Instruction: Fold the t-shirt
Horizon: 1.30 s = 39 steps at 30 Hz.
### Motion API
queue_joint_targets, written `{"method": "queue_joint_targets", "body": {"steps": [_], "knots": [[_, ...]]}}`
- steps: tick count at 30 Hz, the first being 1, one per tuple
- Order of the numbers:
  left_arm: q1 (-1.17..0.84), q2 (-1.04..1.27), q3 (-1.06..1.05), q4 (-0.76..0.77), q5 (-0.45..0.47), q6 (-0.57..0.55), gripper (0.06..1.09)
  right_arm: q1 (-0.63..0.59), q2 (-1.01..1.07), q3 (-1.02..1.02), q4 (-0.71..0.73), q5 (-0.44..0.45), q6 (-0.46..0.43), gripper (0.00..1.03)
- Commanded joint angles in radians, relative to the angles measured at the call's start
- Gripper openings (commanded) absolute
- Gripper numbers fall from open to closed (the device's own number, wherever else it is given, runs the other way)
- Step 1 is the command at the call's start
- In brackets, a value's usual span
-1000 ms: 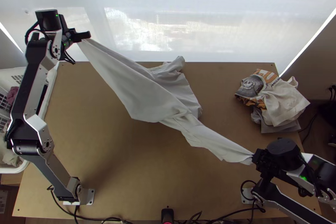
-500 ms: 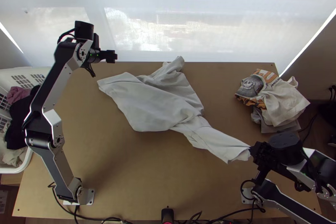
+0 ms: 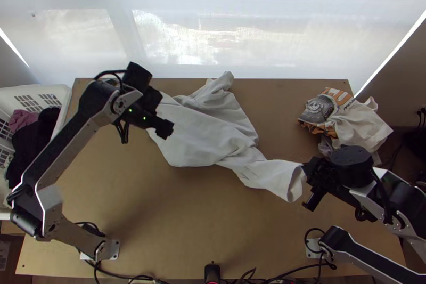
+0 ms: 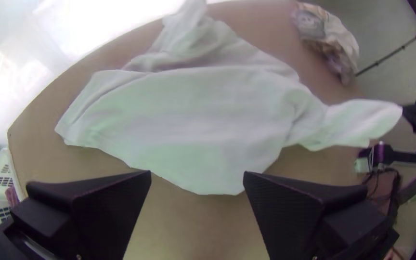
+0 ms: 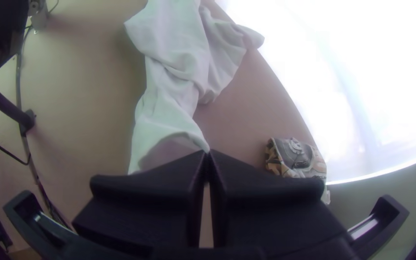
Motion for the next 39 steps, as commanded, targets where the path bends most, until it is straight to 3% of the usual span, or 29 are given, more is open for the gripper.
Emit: {"method": "queue_joint_targets", "body": {"steps": [1, 10, 21, 28, 31, 35, 39], "knots": [[-0.211, -0.157, -0.34, 0.181, -0.099, 0.084, 0.99, -0.014, 0.03, 0.014, 0.047, 0.001, 0.0, 0.03], [-0.351, -0.192, -0.596, 0.443, -0.257, 0.112, 0.99, -0.039, 0.022, 0.017, 0.048, 0.0, 0.009, 0.03], [-0.377, -0.143, -0.717, 0.624, -0.315, 0.182, 0.99, -0.049, 0.025, 0.02, 0.054, 0.0, 0.015, 0.03], [-0.38, -0.069, -0.725, 0.702, -0.326, 0.193, 0.92, -0.066, 0.027, 0.03, 0.045, 0.0, 0.018, 0.03], [-0.38, -0.036, -0.723, 0.715, -0.326, 0.207, 0.75, -0.077, 0.027, 0.037, 0.037, 0.0, 0.018, 0.03], [-0.357, 0.01, -0.7, 0.732, -0.326, 0.233, 0.43, -0.086, 0.027, 0.04, 0.034, 0.0, 0.018, 0.03], [-0.306, 0.032, -0.651, 0.738, -0.326, 0.25, 0.21, -0.091, 0.031, 0.04, 0.036, 0.0, 0.018, 0.03]]}}
